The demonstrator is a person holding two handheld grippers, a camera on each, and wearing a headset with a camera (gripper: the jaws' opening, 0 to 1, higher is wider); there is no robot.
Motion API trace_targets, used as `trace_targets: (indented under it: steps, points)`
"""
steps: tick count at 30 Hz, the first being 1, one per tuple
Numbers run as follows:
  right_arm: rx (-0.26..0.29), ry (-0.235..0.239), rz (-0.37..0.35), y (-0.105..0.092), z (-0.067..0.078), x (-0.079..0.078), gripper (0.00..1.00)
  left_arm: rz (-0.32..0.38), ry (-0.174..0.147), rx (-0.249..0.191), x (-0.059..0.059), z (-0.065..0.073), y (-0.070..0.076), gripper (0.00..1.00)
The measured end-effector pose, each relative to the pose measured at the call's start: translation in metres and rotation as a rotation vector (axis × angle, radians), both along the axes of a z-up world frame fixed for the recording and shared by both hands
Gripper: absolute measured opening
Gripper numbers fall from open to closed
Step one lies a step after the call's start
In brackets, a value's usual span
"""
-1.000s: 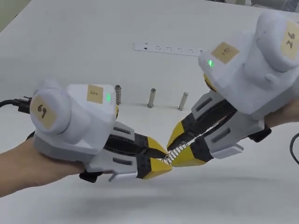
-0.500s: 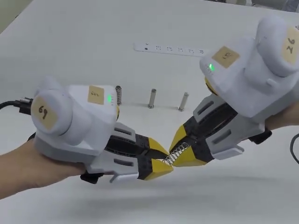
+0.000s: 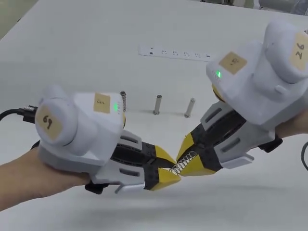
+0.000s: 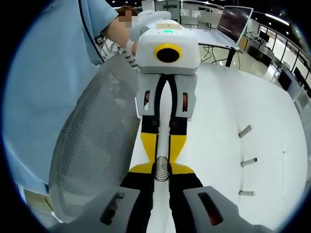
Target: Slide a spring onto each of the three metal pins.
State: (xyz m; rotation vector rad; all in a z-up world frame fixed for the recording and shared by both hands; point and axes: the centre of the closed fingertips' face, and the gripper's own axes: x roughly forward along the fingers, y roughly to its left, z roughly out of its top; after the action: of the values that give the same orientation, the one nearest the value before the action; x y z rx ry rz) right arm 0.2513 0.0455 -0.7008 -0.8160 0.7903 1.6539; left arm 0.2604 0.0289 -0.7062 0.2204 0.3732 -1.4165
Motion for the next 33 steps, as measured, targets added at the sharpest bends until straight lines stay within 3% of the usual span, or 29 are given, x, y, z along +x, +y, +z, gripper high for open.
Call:
trace_targets:
  steps: [12, 28, 33]
  points:
    - [-0.01, -0.002, 0.005, -0.002, -0.003, 0.002, 0.08, 0.011, 0.011, -0.017, 0.001, -0.001, 0.001, 0.05]
    - [-0.025, -0.002, 0.012, -0.005, -0.006, 0.002, 0.08, 0.177, 0.041, -0.05, 0.013, -0.008, 0.022, 0.29]
    - [-0.027, -0.008, 0.013, -0.005, -0.006, 0.003, 0.08, 0.262, 0.035, -0.049, 0.023, -0.01, 0.034, 0.45]
